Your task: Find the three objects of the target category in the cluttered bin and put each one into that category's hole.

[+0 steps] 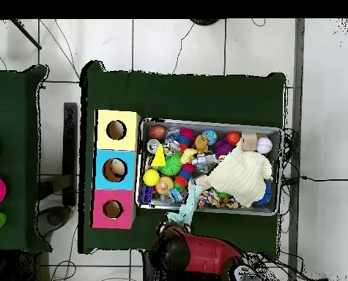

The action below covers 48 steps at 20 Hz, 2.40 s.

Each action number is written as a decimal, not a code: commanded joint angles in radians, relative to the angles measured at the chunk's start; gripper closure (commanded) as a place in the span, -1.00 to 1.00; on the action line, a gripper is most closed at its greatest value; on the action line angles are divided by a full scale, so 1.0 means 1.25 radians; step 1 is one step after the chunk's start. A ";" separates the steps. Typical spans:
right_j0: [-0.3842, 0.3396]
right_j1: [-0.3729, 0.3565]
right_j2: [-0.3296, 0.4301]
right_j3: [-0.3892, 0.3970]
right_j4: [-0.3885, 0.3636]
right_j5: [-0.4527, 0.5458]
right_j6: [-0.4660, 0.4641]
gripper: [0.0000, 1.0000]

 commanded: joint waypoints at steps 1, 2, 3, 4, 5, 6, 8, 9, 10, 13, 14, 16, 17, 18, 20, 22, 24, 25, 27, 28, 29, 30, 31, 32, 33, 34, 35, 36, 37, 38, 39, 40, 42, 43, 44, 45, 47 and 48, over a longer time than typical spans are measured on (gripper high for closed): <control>-0.001 0.021 0.026 -0.013 0.043 0.037 0.151 -1.00; -0.010 0.019 0.035 -0.018 0.042 0.030 0.147 -1.00; -0.021 0.014 0.046 -0.028 0.040 0.033 0.138 -1.00; -0.032 0.009 0.058 -0.037 0.039 0.037 0.129 -1.00; -0.045 0.000 0.073 -0.041 0.042 0.035 0.129 -1.00; -0.059 -0.008 0.087 -0.045 0.046 0.034 0.128 -1.00; -0.067 -0.045 0.099 -0.058 0.055 0.053 0.123 -1.00; -0.072 -0.067 0.108 -0.062 0.062 0.068 0.122 -1.00; -0.077 -0.089 0.116 -0.065 0.070 0.082 0.120 -1.00; -0.066 -0.130 0.114 -0.093 0.095 0.144 0.115 -1.00; -0.068 -0.135 0.119 -0.096 0.107 0.149 0.120 -1.00; -0.068 -0.129 0.122 -0.118 0.121 0.180 0.113 -1.00; -0.062 -0.125 0.118 -0.127 0.124 0.183 0.113 -1.00; -0.059 -0.122 0.117 -0.134 0.129 0.188 0.113 -1.00; -0.054 -0.117 0.117 -0.147 0.136 0.199 0.111 -1.00; -0.050 -0.118 0.115 -0.154 0.142 0.213 0.110 -1.00; -0.041 -0.124 0.109 -0.162 0.148 0.235 0.110 -1.00; -0.036 -0.127 0.105 -0.166 0.151 0.245 0.110 -1.00; -0.034 -0.132 0.106 -0.164 0.155 0.245 0.110 -1.00; -0.034 -0.134 0.106 -0.164 0.157 0.243 0.110 -1.00; -0.035 -0.127 0.108 -0.169 0.157 0.235 0.108 -1.00; -0.039 -0.116 0.112 -0.175 0.157 0.226 0.105 -1.00; -0.046 -0.103 0.119 -0.181 0.158 0.210 0.103 -1.00; -0.052 -0.090 0.126 -0.187 0.159 0.196 0.102 -1.00; -0.058 -0.077 0.132 -0.191 0.161 0.181 0.103 -1.00; -0.062 -0.066 0.137 -0.195 0.161 0.164 0.105 -1.00; -0.066 -0.056 0.143 -0.200 0.164 0.153 0.107 -1.00; -0.071 -0.046 0.147 -0.203 0.164 0.142 0.106 -1.00; -0.072 -0.037 0.150 -0.210 0.166 0.140 0.105 -1.00; -0.068 -0.029 0.145 -0.220 0.165 0.139 0.106 -1.00; -0.062 -0.023 0.139 -0.229 0.165 0.140 0.109 -1.00; -0.060 -0.021 0.138 -0.234 0.167 0.139 0.111 -1.00; -0.059 -0.008 0.140 -0.254 0.173 0.140 0.112 -1.00; -0.059 0.000 0.143 -0.264 0.177 0.144 0.111 -1.00; -0.062 0.005 0.147 -0.268 0.180 0.147 0.110 -1.00; -0.059 0.009 0.146 -0.274 0.184 0.152 0.113 -1.00; -0.057 0.016 0.145 -0.285 0.190 0.156 0.117 -1.00; -0.055 0.020 0.144 -0.290 0.194 0.160 0.120 -1.00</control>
